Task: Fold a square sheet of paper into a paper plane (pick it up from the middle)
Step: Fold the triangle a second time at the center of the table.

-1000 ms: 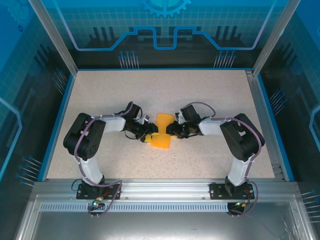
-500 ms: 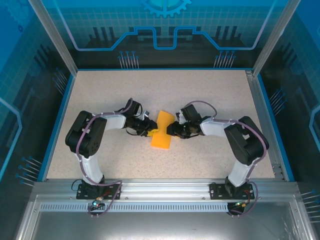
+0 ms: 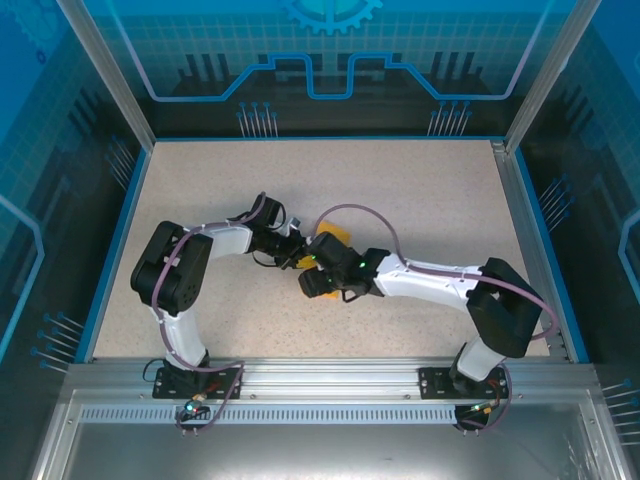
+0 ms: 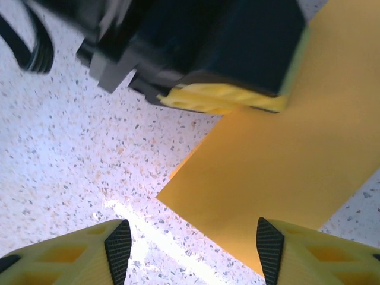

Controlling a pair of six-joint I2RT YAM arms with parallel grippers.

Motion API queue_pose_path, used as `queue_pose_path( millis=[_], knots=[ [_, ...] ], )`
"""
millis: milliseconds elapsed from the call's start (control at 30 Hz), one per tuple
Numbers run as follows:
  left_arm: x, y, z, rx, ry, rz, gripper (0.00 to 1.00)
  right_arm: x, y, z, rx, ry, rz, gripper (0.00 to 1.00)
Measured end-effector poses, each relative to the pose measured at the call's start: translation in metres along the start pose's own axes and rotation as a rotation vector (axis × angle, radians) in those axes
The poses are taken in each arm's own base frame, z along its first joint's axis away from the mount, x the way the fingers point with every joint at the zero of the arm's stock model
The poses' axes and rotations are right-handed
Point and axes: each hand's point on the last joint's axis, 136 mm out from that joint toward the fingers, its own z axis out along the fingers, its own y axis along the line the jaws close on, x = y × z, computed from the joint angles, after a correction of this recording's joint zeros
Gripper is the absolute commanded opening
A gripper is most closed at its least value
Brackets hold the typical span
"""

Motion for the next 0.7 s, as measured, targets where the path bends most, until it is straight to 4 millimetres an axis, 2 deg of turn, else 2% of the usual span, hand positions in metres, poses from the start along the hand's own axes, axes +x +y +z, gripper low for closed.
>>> queue_pose_path(
  millis=[233, 500, 700],
  knots=[
    [0.0, 0.0, 0.0, -0.004, 0.003, -0.005, 0.15, 0.005, 0.02, 0.019, 0.148, 0.007, -0.166, 0.63],
    [0.001, 0.0, -0.001, -0.007, 0.006, -0.009, 0.15, 0.011, 0.007, 0.029, 0.276, 0.031, -0.224, 0.56],
    [0.002, 0.001, -0.001, -0.011, 0.01, -0.011, 0.15, 0.01, 0.002, 0.027, 0.313, 0.025, -0.232, 0.33]
  ],
)
